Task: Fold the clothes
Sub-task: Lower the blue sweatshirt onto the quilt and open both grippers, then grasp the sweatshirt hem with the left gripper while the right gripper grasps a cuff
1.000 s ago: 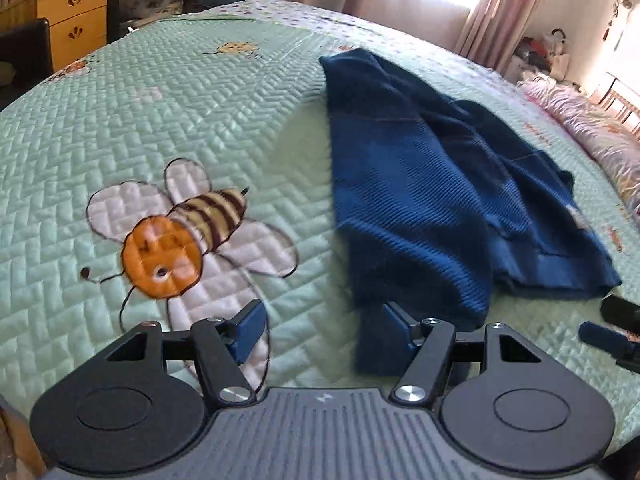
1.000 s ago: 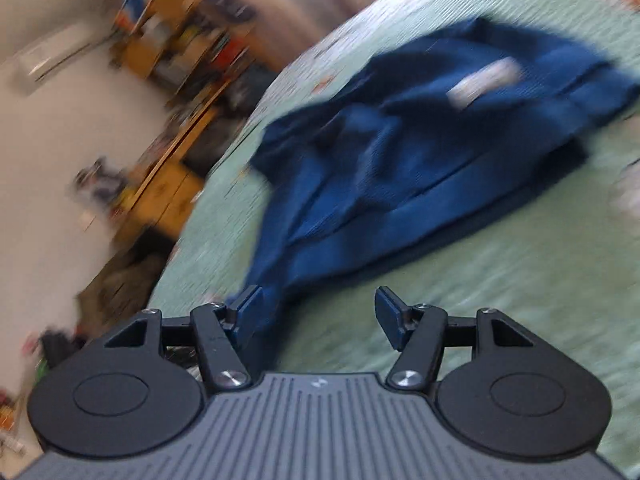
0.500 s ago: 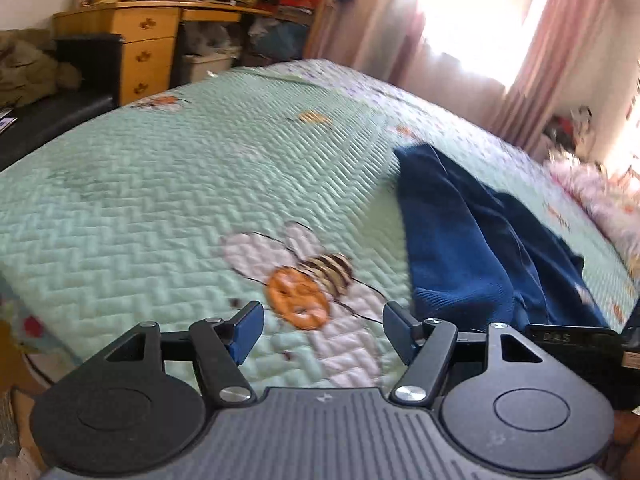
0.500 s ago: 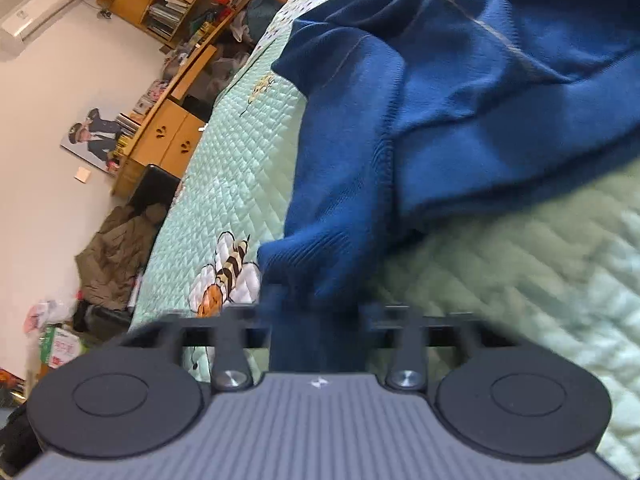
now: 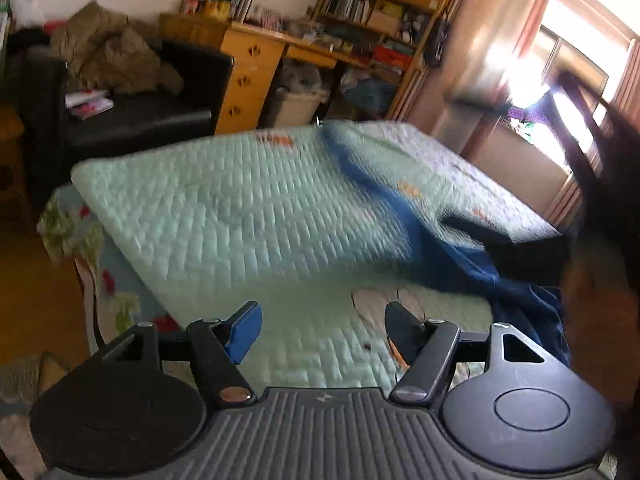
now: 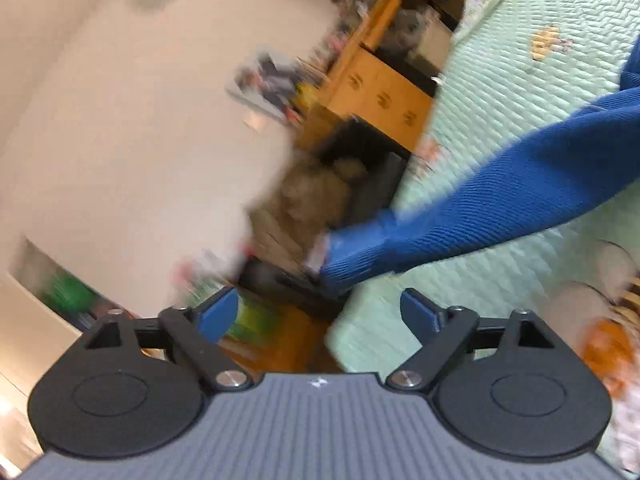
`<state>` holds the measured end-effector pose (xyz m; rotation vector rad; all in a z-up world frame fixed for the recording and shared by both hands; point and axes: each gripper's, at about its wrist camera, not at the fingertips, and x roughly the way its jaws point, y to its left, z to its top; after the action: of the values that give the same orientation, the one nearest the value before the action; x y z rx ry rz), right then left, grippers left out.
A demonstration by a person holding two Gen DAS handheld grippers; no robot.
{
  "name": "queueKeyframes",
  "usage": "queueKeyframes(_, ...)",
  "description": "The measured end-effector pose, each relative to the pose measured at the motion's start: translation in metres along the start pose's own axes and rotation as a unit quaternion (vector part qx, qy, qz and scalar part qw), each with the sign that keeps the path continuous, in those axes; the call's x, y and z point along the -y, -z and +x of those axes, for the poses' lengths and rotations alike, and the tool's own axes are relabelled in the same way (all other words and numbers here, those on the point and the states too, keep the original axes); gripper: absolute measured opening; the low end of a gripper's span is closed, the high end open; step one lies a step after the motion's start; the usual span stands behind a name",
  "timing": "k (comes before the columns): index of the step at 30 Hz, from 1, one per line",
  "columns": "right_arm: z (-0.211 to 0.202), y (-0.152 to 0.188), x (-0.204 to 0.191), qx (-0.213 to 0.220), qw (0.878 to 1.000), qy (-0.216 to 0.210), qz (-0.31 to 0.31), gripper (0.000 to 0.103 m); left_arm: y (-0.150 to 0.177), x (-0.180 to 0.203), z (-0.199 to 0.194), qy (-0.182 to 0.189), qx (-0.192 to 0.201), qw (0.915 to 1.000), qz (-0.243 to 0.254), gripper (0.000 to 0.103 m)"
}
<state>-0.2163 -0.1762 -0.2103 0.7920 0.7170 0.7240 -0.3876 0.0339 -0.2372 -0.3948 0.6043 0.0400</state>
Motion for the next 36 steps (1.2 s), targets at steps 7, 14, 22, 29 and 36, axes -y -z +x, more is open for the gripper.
queueKeyframes(7, -0.173, 0.066, 0.118, 0.085, 0.988, 0.119, 0.052, 0.087, 0.036, 0.083, 0.038, 0.106, -0.081, 0.9856, 0.103, 0.071)
queueKeyframes(14, -0.346, 0.115, 0.180, 0.228, 0.936, 0.244, 0.109, 0.087, 0.083, 0.191, 0.099, 0.115, -0.119, 0.9487, 0.269, 0.068)
queueKeyframes(22, -0.412, 0.129, 0.249, 0.341, 0.883, 0.231, 0.226, 0.087, 0.080, 0.217, 0.159, 0.091, -0.206, 0.9575, 0.181, 0.086)
queueKeyframes(29, -0.430, 0.104, 0.303, 0.383, 0.859, 0.156, 0.301, 0.086, 0.081, 0.241, 0.184, 0.076, -0.240, 0.9566, 0.146, 0.101)
queueKeyframes(36, -0.416, 0.058, 0.323, 0.355, 0.865, 0.166, 0.314, 0.085, 0.081, 0.272, 0.204, 0.090, -0.254, 0.9549, 0.124, 0.075)
